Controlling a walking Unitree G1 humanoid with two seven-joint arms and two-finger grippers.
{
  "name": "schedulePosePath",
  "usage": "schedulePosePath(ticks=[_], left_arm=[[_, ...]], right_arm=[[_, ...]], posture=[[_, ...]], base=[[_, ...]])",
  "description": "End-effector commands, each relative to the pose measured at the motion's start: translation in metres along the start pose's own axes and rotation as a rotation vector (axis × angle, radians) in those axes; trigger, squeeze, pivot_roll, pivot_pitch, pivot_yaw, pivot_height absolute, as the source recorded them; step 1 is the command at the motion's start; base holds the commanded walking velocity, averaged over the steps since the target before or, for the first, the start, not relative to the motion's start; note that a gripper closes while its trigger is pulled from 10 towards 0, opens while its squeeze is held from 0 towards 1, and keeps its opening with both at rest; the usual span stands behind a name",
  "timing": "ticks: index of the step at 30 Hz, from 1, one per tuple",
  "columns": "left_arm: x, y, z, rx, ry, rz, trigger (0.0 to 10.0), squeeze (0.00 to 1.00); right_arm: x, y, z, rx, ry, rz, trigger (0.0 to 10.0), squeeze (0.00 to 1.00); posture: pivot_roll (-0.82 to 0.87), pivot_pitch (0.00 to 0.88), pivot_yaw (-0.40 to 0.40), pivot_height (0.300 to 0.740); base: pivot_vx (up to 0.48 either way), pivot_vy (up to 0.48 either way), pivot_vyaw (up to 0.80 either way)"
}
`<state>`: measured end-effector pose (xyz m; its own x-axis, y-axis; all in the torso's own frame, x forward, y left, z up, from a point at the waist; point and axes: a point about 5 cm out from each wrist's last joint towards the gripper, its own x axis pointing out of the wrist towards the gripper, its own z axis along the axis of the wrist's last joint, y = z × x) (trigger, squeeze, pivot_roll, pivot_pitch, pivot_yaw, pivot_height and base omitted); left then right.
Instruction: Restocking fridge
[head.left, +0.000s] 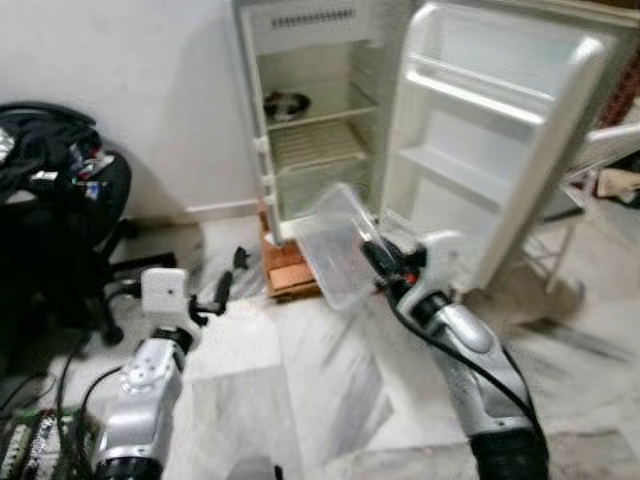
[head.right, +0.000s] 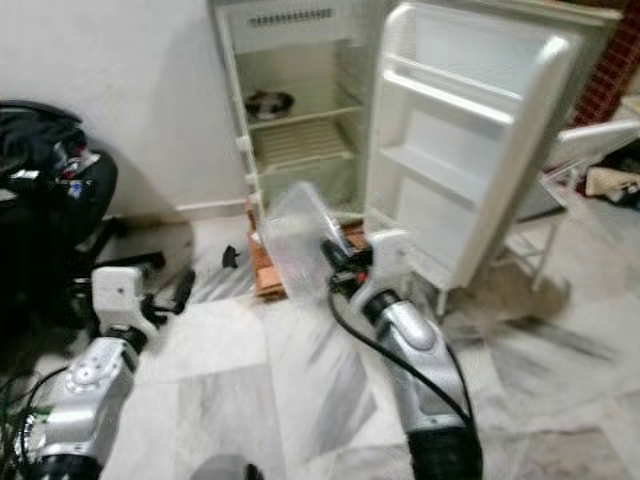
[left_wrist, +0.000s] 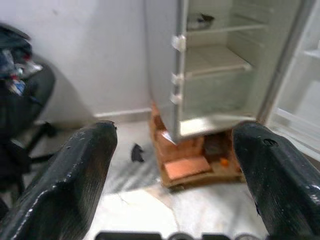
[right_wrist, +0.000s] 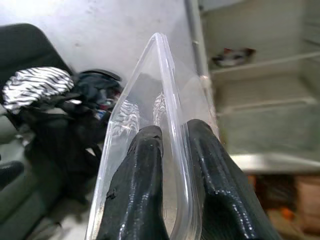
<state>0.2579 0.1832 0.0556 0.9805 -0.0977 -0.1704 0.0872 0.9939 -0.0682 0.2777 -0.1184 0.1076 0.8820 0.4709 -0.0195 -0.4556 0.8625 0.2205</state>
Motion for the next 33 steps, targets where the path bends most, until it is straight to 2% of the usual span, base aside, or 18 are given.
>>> schedulePosePath(ticks=[1, 4, 14, 23, 27, 33], left_arm=[[0.005, -0.01, 0.005, 0.009, -0.02, -0.045, 10.0, 0.0], [0.006, -0.012, 0.007, 0.017, -0.03, -0.063, 10.0, 0.0], [0.007, -0.014, 0.007, 0.027, -0.035, -0.073, 10.0, 0.0], [0.007, -0.014, 0.003, 0.033, -0.023, -0.069, 10.0, 0.0], [0.007, -0.014, 0.001, 0.024, -0.011, -0.069, 10.0, 0.0], [0.008, -0.013, -0.001, 0.023, -0.001, -0.063, 10.0, 0.0]], right_arm=[[-0.002, -0.007, 0.007, -0.025, -0.013, -0.027, 10.0, 0.0], [-0.001, -0.006, 0.01, -0.027, -0.021, -0.026, 10.0, 0.0], [0.0, -0.006, 0.008, -0.033, -0.025, -0.043, 10.0, 0.0], [-0.002, -0.013, 0.009, -0.049, -0.033, -0.083, 10.0, 0.0], [-0.007, -0.02, 0.007, -0.053, -0.035, -0.135, 10.0, 0.0], [-0.007, -0.021, 0.004, -0.06, -0.029, -0.143, 10.0, 0.0]], posture=[[0.0, 0.0, 0.066, 0.74], [-0.01, 0.0, 0.064, 0.74], [0.0, 0.0, 0.059, 0.74], [0.0, 0.0, 0.047, 0.74], [0.0, 0.0, 0.044, 0.74], [-0.01, 0.0, 0.044, 0.74]], base=[[0.386, 0.285, 0.0], [0.39, 0.279, 0.0], [0.468, 0.0, 0.0], [0.477, 0.0, 0.0], [0.462, 0.0, 0.0], [0.442, 0.0, 0.0]])
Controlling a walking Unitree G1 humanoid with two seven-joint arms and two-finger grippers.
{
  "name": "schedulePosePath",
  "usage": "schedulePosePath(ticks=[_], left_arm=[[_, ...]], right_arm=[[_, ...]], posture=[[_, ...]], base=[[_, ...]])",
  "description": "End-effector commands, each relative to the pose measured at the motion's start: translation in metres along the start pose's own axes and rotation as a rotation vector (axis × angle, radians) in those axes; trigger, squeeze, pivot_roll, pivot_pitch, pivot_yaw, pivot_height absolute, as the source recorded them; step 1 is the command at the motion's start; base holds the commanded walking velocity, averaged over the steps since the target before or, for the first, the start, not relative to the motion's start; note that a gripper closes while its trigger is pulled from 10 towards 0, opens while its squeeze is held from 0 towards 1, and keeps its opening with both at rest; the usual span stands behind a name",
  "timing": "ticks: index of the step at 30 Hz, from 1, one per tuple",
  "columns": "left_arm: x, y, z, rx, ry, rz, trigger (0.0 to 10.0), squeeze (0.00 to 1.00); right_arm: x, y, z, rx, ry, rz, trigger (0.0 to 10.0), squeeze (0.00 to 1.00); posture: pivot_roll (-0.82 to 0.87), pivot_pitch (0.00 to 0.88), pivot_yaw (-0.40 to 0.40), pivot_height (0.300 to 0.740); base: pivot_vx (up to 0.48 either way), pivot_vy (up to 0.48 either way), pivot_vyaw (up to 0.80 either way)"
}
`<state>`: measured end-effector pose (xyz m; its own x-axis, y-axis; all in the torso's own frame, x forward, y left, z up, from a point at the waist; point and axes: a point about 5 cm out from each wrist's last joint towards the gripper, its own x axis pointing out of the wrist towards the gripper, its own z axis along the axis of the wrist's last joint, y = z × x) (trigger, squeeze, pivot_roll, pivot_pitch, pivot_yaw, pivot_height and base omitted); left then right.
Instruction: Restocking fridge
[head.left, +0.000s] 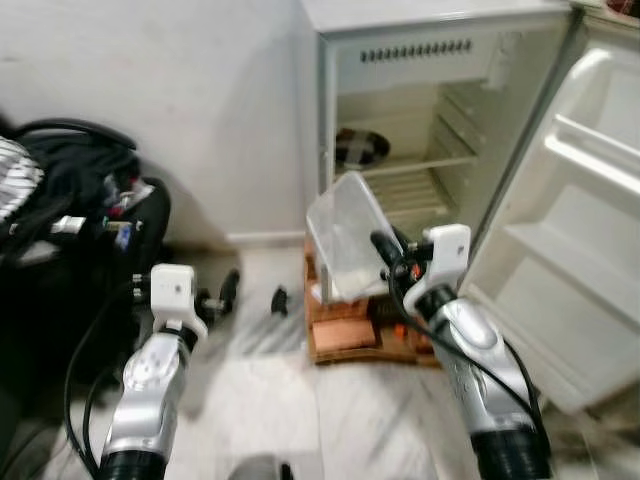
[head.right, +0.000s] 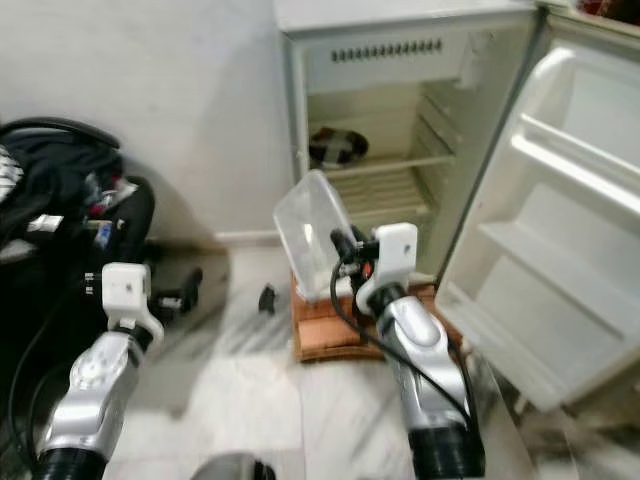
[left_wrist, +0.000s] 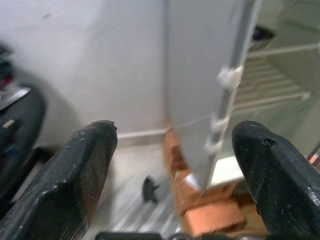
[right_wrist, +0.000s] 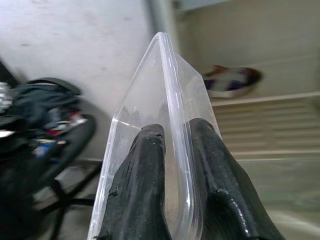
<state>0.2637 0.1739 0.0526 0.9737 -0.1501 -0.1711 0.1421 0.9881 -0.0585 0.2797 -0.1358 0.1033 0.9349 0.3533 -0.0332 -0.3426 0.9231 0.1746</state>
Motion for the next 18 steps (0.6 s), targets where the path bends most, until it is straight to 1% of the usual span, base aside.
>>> schedulePosePath(ticks=[1, 3, 12, 14, 16, 18], left_arm=[[0.002, -0.004, 0.002, 0.006, -0.006, -0.01, 10.0, 0.0], [0.002, -0.005, 0.002, 0.008, -0.007, -0.011, 10.0, 0.0], [0.002, -0.004, 0.001, 0.002, -0.006, 0.001, 10.0, 0.0], [0.001, -0.003, 0.001, -0.004, -0.005, 0.014, 10.0, 0.0], [0.0, 0.0, 0.0, -0.005, -0.003, 0.031, 10.0, 0.0], [-0.002, 0.005, 0.0, 0.017, -0.004, 0.04, 10.0, 0.0]], right_arm=[[0.0, -0.004, 0.005, -0.016, -0.019, -0.015, 10.0, 0.0], [0.001, -0.005, 0.005, -0.02, -0.022, -0.018, 10.0, 0.0], [0.003, -0.007, 0.007, -0.03, -0.03, -0.024, 10.0, 0.0], [0.002, -0.008, 0.007, -0.032, -0.031, -0.029, 10.0, 0.0], [0.0, -0.012, 0.009, -0.042, -0.056, -0.067, 10.0, 0.0], [-0.003, -0.015, 0.008, -0.037, -0.058, -0.092, 10.0, 0.0]], posture=[[0.0, 0.0, 0.043, 0.74], [0.0, 0.0, 0.043, 0.74], [0.0, 0.0, 0.043, 0.74], [0.0, 0.0, 0.044, 0.74], [0.0, 0.0, 0.038, 0.74], [0.0, 0.0, 0.037, 0.74]], base=[[0.42, 0.0, 0.0], [0.412, -0.126, 0.0], [0.379, -0.28, 0.0], [0.0, 0.0, 0.0], [0.0, 0.0, 0.0], [0.0, 0.0, 0.0]])
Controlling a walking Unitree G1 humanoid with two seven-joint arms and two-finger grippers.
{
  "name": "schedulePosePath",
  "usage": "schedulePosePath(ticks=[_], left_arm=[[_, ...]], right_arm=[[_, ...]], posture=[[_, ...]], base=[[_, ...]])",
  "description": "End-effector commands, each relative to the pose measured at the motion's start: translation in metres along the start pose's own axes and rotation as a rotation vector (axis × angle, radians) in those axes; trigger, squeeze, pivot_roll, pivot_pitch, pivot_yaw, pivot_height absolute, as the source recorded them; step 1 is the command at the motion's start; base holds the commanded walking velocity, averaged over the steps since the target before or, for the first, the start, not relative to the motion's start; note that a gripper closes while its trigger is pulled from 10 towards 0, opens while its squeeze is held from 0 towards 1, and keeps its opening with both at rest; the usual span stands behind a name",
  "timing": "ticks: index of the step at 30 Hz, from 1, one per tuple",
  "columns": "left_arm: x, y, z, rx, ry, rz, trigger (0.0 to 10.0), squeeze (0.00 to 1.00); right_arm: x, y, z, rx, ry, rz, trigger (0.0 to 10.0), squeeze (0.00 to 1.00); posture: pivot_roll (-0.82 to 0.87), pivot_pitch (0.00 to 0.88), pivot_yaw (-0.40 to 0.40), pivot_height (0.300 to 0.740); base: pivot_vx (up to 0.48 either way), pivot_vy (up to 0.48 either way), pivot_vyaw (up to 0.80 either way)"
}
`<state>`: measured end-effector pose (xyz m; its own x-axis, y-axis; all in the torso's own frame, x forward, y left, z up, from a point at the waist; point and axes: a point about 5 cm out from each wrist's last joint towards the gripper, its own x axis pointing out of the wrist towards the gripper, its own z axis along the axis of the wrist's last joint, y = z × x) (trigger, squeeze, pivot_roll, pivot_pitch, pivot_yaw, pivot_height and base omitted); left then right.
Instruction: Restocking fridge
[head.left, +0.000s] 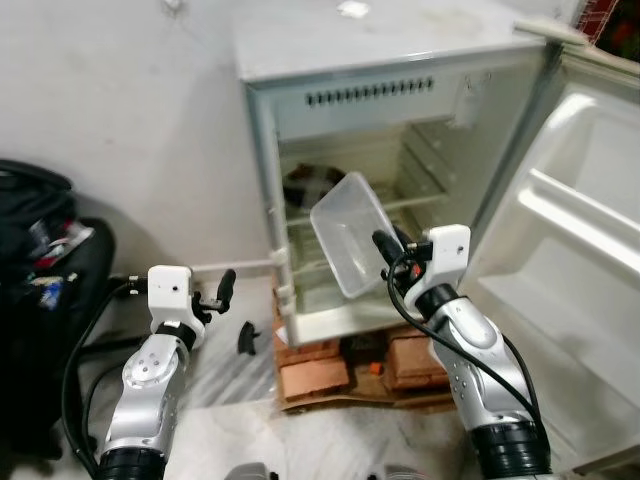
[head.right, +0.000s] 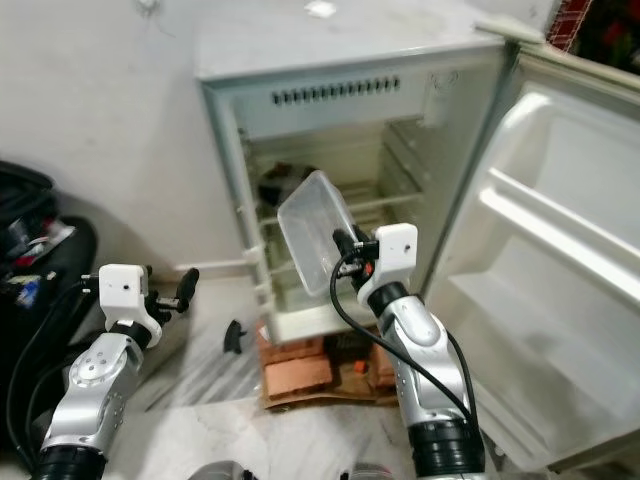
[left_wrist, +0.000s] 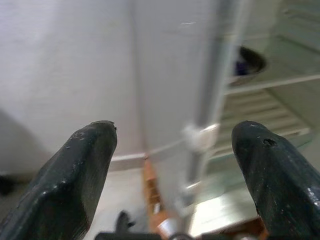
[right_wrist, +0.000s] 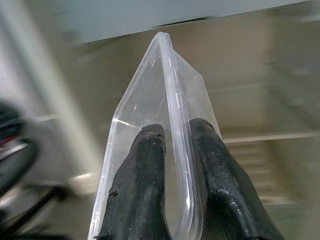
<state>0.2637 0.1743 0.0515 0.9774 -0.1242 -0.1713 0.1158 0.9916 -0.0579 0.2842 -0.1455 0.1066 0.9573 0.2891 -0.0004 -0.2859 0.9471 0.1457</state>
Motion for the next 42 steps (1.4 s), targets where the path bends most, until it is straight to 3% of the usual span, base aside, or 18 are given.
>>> schedulePosePath(ticks=[1, 6, 9, 14, 26, 32, 42], left_arm=[[-0.003, 0.007, 0.001, 0.021, -0.003, 0.02, 10.0, 0.0], [-0.008, 0.015, -0.001, 0.033, -0.001, 0.038, 10.0, 0.0], [-0.013, 0.013, -0.004, 0.091, -0.001, 0.009, 10.0, 0.0], [-0.025, 0.022, -0.004, 0.084, -0.006, 0.03, 10.0, 0.0], [-0.014, 0.017, 0.004, 0.082, -0.034, 0.02, 10.0, 0.0], [-0.016, 0.015, 0.002, 0.049, -0.033, 0.029, 10.0, 0.0], [-0.018, 0.015, 0.0, 0.044, -0.025, 0.033, 10.0, 0.0]], right_arm=[[-0.004, -0.005, 0.002, -0.013, -0.01, -0.034, 10.0, 0.0], [-0.008, -0.004, -0.002, -0.009, -0.002, -0.038, 10.0, 0.0], [-0.011, -0.006, -0.004, -0.005, -0.002, -0.062, 10.0, 0.0], [-0.025, -0.014, -0.007, 0.014, 0.001, -0.138, 10.0, 0.0], [-0.021, -0.015, -0.003, 0.009, -0.007, -0.142, 10.0, 0.0], [-0.023, -0.019, -0.004, 0.001, 0.001, -0.143, 10.0, 0.0], [-0.02, -0.013, -0.005, 0.006, 0.008, -0.099, 10.0, 0.0]], posture=[[0.0, 0.0, 0.037, 0.74], [0.01, 0.0, 0.035, 0.74], [0.01, 0.0, 0.033, 0.74], [0.02, 0.0, 0.033, 0.74], [0.0, 0.0, 0.034, 0.74], [0.0, 0.0, 0.032, 0.74], [0.01, 0.0, 0.034, 0.74]], base=[[0.0, 0.0, 0.0], [0.0, 0.0, 0.0], [0.0, 0.0, 0.0], [0.0, -0.243, 0.0], [0.0, -0.407, 0.0], [0.0, 0.0, 0.0], [0.0, 0.0, 0.0]])
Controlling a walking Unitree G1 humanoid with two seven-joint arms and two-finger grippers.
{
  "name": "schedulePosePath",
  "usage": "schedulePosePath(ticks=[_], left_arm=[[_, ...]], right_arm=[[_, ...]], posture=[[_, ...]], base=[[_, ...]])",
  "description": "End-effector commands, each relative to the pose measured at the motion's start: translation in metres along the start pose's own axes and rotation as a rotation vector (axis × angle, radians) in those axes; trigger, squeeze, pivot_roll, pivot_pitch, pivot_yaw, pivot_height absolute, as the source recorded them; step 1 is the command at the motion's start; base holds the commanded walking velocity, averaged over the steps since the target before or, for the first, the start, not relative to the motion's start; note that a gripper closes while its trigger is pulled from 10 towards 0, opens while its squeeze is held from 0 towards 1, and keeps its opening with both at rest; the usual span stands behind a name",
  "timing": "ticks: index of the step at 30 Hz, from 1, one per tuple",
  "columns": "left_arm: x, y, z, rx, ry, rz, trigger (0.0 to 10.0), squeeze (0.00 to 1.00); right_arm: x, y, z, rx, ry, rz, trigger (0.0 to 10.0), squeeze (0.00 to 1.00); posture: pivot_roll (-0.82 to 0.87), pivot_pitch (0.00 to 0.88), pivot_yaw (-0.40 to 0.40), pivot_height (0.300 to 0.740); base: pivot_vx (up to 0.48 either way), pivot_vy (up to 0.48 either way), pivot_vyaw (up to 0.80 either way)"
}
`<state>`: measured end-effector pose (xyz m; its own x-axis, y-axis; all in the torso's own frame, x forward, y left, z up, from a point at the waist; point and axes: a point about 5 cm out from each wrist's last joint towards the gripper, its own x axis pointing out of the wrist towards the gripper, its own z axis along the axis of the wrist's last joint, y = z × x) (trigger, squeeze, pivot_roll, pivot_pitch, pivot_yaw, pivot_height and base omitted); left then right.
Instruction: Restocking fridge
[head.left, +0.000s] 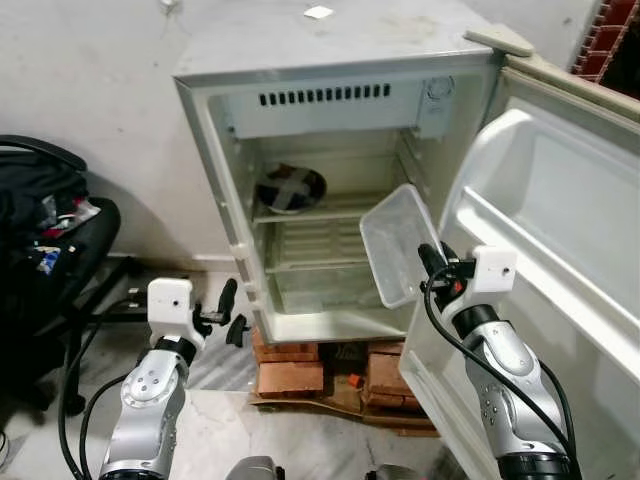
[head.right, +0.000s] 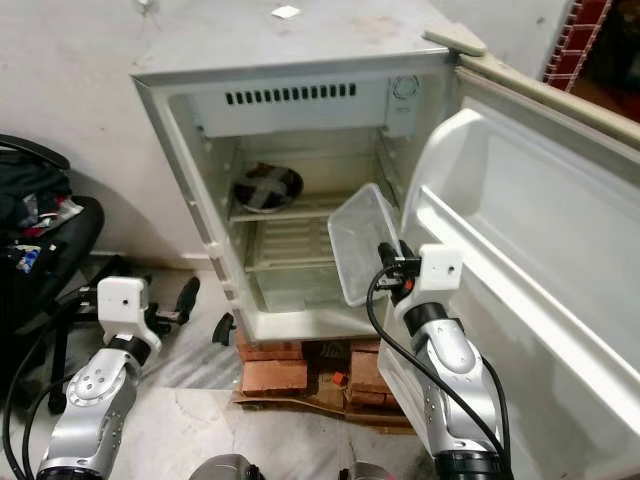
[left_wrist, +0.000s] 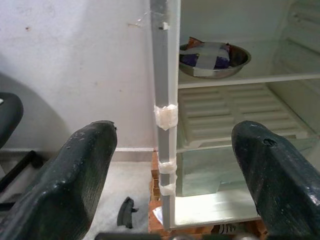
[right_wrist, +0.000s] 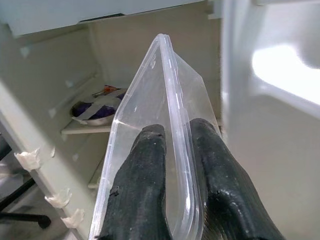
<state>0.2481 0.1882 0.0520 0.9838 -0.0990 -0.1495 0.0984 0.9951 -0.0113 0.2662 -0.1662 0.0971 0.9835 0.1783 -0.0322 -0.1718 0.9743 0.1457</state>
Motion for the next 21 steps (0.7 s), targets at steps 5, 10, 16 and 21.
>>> schedulePosePath(ticks=[5, 10, 16, 21], left_arm=[[-0.0004, 0.0023, 0.0021, -0.001, -0.004, 0.003, 10.0, 0.0], [-0.0008, 0.0011, 0.0016, -0.006, -0.005, -0.004, 10.0, 0.0], [-0.0012, 0.0004, 0.0007, -0.013, -0.002, -0.004, 10.0, 0.0], [-0.0009, 0.0, 0.0011, -0.014, -0.004, -0.008, 10.0, 0.0]], right_arm=[[0.0038, 0.0076, 0.0016, 0.022, 0.006, 0.066, 10.0, 0.0], [0.0033, 0.0123, 0.0009, 0.021, 0.012, 0.088, 10.0, 0.0], [0.0037, 0.0125, -0.0002, 0.019, 0.015, 0.094, 10.0, 0.0], [0.0047, 0.0128, 0.0003, 0.017, 0.015, 0.098, 10.0, 0.0]], posture=[[0.0, 0.0, 0.035, 0.74], [0.0, 0.0, 0.034, 0.74], [0.0, 0.0, 0.035, 0.74], [0.0, 0.0, 0.034, 0.74]], base=[[0.0, 0.0, 0.0], [0.0, 0.0, 0.0], [0.0, 0.285, 0.0], [0.0, 0.349, 0.0]])
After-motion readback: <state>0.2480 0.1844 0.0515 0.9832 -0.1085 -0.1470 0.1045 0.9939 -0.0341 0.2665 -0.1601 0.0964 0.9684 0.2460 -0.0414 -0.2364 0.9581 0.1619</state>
